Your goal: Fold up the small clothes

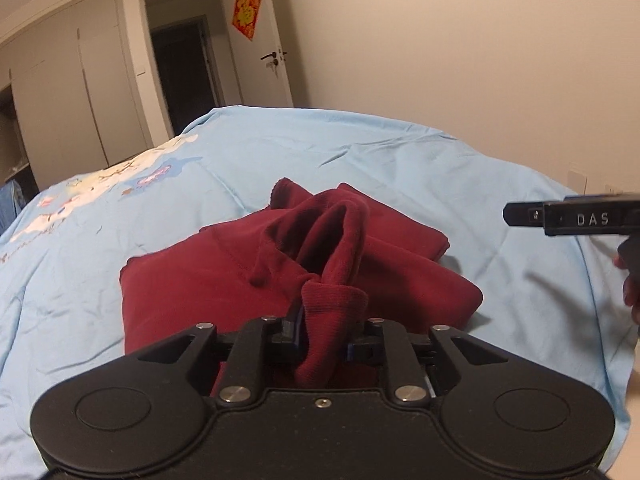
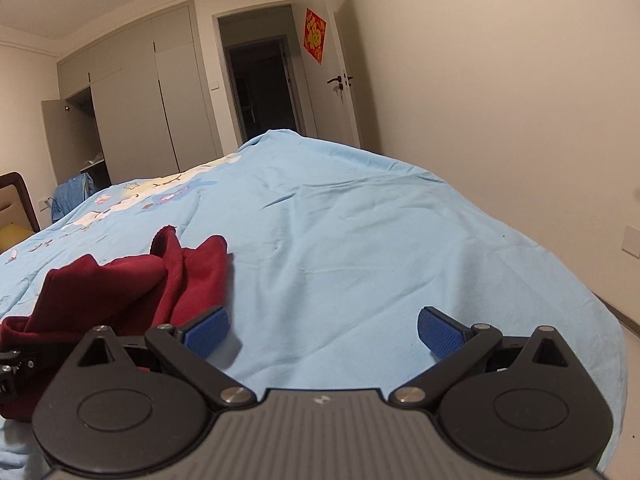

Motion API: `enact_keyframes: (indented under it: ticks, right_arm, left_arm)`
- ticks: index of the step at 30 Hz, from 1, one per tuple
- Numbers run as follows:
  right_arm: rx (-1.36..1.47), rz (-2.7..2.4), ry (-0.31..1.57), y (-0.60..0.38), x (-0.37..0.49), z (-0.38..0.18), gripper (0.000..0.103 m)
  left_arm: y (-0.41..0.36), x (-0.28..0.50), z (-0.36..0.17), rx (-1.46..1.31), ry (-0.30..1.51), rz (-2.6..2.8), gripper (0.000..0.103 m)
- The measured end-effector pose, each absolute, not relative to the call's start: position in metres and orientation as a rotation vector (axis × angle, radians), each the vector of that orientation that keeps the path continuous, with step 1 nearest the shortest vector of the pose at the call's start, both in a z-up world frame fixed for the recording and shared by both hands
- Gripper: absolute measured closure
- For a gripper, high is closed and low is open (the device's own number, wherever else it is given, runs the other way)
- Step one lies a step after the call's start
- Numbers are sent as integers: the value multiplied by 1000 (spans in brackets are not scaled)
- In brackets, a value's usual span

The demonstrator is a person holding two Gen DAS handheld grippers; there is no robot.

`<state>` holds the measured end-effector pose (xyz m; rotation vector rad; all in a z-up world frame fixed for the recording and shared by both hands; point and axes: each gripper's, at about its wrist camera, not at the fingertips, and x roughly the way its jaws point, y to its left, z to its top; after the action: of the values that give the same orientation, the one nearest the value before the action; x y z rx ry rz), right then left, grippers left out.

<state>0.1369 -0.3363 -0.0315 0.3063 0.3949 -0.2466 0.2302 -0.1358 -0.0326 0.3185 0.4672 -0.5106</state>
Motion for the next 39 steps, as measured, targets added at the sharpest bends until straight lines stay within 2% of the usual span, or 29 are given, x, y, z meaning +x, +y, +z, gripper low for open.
enact_keyframes:
  ticks: [1, 3, 5, 6, 14, 16, 19, 22, 24, 25, 27, 31, 39]
  right_arm:
    - [303, -238, 395, -334, 138, -31, 0]
    - [290, -212, 394, -328, 141, -30, 0]
    - [279, -180, 393, -321, 143, -27, 0]
    - [274, -162, 390, -318, 145, -25, 0]
    - [175, 79, 346, -285, 170, 0, 1]
    - [120, 148, 336, -271, 179, 8, 7]
    - [19, 232, 331, -248, 194, 20, 21]
    - [-73, 285, 365, -230, 212, 25, 39]
    - [-126, 295, 405, -220, 223, 24, 62]
    - [-148, 300, 423, -217, 225, 21, 67]
    - [-184, 295, 447, -214, 224, 16, 90]
    - [-224, 280, 454, -217, 207, 6, 99]
    - [-154, 271, 487, -235, 187, -8, 97]
  left_arm:
    - [-132, 229, -32, 298, 468, -514, 77]
    - [-123, 224, -28, 245, 469, -524, 52]
    - [-115, 213, -26, 199, 449, -517, 34]
    - [-112, 209, -25, 188, 440, -512, 32]
    - [-101, 192, -28, 195, 427, -469, 32]
    - [-102, 191, -27, 215, 419, -457, 32]
    - [-104, 188, -28, 237, 413, -451, 33]
    - [-105, 187, -28, 250, 415, -446, 34]
    - [-105, 187, -28, 247, 417, -444, 35]
    - [-104, 186, -27, 244, 418, -443, 36]
    - [-103, 186, -27, 238, 421, -443, 37]
    - [-100, 187, -27, 226, 425, -446, 37]
    - [-99, 190, -31, 227, 437, -454, 40]
